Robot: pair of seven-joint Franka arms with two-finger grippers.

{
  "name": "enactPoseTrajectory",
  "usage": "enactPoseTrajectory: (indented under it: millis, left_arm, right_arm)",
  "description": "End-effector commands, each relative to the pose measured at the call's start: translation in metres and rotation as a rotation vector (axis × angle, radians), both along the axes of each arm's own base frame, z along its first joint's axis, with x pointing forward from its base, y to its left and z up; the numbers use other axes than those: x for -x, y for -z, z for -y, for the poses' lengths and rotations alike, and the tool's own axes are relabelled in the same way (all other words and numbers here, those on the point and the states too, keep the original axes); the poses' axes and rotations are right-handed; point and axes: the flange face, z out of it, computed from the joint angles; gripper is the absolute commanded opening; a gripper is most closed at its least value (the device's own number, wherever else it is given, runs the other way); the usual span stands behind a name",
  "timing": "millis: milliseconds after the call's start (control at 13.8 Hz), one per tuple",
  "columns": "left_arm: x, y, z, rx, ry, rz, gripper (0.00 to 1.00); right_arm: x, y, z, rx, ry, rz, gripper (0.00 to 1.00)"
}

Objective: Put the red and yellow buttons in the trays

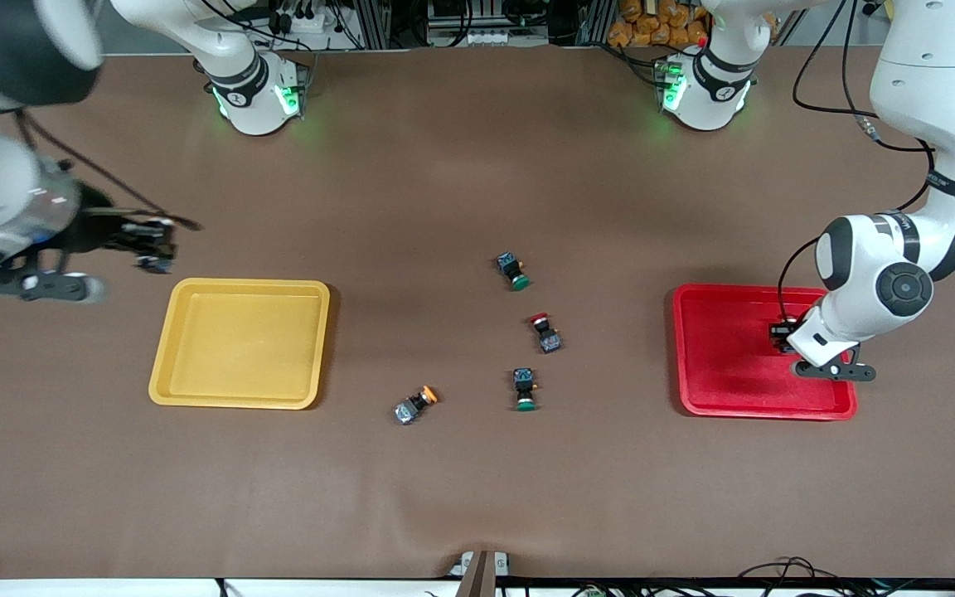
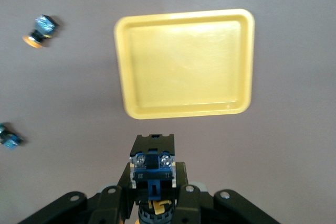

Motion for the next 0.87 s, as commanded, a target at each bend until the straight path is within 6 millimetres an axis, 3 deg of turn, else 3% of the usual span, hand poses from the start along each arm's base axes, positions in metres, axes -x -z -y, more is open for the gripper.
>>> enactPoseTrajectory:
  millis: [0, 145, 361, 506, 795]
  left_arm:
    - [0.002, -0.008, 0.005, -0.008, 0.017, 0.022, 1.00]
    - [-0.002, -0.030, 0.016, -0.007, 0.031, 0.046, 1.00]
    - [-0.005, -0.073, 0.058, 0.018, 0.058, 0.045, 1.00]
    - [-0.004, -0.095, 0.107, 0.045, -0.032, 0.018, 1.00]
    - [0.002, -0.133, 0.231, 0.082, -0.240, -0.003, 1.00]
  right_arm:
    - [0.012, 0.002, 0.066, -0.036, -0.058, -0.014, 0.00]
    - [0.013, 0.011, 0.087, -0.047, -0.083, -0.022, 0.00]
    - [0.010, 0.044, 0.091, -0.046, -0.074, -0.028, 0.00]
    - [0.007, 0.089, 0.091, -0.043, -0.075, -0.015, 0.00]
    - [0.004, 0.195, 0.091, -0.028, -0.090, 0.060, 0.00]
